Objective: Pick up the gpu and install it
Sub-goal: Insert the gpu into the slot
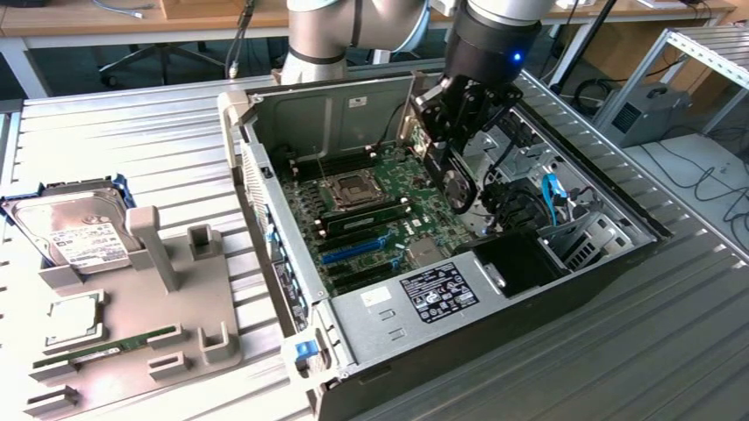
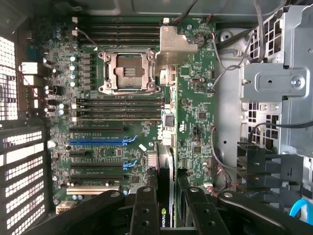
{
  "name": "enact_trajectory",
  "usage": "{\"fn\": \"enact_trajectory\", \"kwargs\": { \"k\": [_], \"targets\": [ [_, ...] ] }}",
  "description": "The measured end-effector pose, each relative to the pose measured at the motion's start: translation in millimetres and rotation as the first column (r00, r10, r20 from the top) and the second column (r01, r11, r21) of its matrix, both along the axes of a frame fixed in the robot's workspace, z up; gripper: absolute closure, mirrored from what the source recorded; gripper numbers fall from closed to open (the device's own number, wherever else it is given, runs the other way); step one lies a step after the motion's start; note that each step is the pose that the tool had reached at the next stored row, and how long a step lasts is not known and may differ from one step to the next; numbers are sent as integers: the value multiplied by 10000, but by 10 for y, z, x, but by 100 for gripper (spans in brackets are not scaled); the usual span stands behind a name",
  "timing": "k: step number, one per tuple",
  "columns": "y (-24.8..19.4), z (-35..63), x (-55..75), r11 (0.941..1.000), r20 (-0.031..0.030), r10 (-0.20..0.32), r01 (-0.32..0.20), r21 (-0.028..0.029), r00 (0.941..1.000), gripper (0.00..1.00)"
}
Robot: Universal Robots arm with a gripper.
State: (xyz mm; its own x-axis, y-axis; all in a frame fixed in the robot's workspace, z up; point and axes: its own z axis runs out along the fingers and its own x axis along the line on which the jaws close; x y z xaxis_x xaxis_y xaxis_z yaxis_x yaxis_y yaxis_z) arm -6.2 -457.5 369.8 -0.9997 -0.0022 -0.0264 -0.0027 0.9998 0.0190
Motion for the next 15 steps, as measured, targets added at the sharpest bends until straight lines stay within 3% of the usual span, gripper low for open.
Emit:
{"fn": "enact_trajectory", "kwargs": {
  "k": [15],
  "targets": [
    [0,0,0,9992,0,411,-411,1,9992,74]
  ]
}}
